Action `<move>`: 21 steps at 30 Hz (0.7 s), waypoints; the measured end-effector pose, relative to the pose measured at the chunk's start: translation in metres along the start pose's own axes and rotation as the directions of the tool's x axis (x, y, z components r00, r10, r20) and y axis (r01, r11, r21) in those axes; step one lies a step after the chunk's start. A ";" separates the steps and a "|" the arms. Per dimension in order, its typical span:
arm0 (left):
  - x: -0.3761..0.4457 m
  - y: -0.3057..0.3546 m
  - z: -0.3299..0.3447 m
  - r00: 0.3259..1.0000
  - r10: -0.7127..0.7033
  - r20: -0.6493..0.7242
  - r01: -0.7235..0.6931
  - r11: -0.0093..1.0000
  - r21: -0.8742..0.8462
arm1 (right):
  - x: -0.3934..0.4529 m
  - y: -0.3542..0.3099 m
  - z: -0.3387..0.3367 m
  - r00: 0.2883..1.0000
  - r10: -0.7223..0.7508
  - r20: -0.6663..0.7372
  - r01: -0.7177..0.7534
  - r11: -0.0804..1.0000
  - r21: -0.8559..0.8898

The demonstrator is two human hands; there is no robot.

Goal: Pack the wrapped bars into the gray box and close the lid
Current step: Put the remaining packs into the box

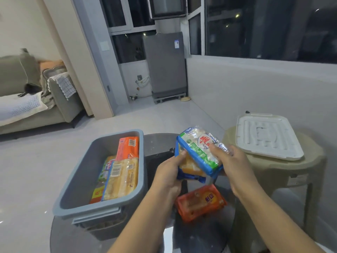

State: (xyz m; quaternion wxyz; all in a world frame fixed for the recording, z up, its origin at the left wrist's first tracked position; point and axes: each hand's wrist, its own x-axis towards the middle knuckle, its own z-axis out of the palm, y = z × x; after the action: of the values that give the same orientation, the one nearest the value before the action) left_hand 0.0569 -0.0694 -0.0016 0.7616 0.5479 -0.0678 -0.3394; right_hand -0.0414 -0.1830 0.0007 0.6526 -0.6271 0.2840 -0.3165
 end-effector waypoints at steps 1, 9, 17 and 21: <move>-0.005 0.009 -0.002 1.000 0.030 0.004 -0.030 1.000 0.006 | -0.002 -0.007 0.002 1.000 -0.006 0.020 0.005 0.999 0.037; -0.045 0.087 -0.051 0.985 0.139 -0.099 -0.137 0.990 0.019 | -0.011 -0.054 0.066 0.939 0.051 0.339 -0.148 0.952 0.268; -0.046 0.126 -0.127 0.918 0.043 -0.394 -0.096 0.989 -0.115 | -0.015 -0.060 0.157 0.844 0.156 0.514 -0.302 0.929 0.214; -0.024 0.125 -0.152 0.880 -0.046 -0.472 -0.029 0.988 -0.150 | -0.009 -0.051 0.186 0.857 0.211 0.470 -0.319 0.933 0.163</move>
State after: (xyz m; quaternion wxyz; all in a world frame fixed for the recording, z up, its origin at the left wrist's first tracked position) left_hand 0.1658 0.0856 0.0557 0.7929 0.5549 0.1492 -0.2026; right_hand 0.0926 -0.0577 0.0609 0.8071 -0.5553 0.1721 -0.1026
